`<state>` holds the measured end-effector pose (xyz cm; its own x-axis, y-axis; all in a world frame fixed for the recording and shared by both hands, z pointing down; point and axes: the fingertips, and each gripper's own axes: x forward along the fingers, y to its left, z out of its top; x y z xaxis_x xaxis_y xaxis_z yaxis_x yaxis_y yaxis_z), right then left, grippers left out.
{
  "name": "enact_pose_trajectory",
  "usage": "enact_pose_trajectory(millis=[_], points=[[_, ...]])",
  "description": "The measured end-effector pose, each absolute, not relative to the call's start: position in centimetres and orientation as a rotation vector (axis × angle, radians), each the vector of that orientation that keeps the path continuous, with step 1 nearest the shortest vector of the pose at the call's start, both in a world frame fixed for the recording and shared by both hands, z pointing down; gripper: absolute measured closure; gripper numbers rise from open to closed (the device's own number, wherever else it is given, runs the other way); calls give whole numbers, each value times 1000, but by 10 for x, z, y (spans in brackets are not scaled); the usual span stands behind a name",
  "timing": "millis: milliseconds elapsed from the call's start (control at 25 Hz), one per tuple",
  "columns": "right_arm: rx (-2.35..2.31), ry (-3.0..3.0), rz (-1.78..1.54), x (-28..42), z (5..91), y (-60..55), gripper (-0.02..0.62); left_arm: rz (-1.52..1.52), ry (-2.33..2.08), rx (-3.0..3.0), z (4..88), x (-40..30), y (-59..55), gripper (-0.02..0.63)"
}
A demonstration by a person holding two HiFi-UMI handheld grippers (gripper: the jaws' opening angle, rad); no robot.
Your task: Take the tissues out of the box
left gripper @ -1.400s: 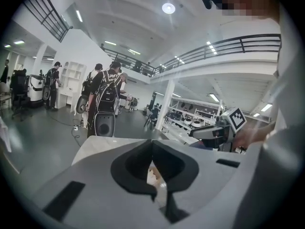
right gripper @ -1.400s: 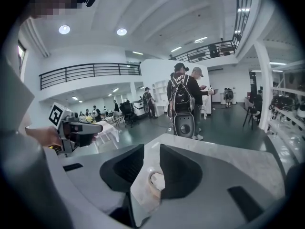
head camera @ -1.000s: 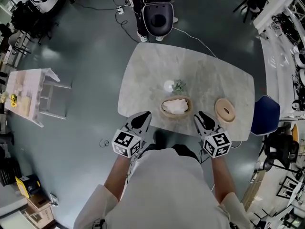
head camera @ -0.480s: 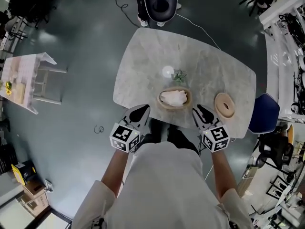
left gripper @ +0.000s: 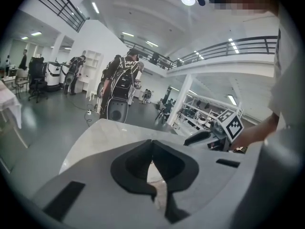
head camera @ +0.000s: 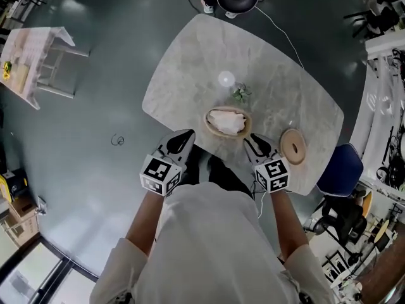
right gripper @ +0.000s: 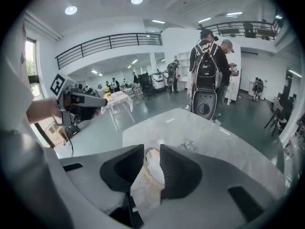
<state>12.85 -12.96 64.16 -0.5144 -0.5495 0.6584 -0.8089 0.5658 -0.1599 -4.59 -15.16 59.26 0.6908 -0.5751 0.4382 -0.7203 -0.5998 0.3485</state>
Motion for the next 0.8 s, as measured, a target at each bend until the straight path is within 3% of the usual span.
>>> enact_pose_trajectory(millis=[800], points=[[358,-2010,277,102,819,-137,472,377,-1226,2176,637,-74,-138,597]])
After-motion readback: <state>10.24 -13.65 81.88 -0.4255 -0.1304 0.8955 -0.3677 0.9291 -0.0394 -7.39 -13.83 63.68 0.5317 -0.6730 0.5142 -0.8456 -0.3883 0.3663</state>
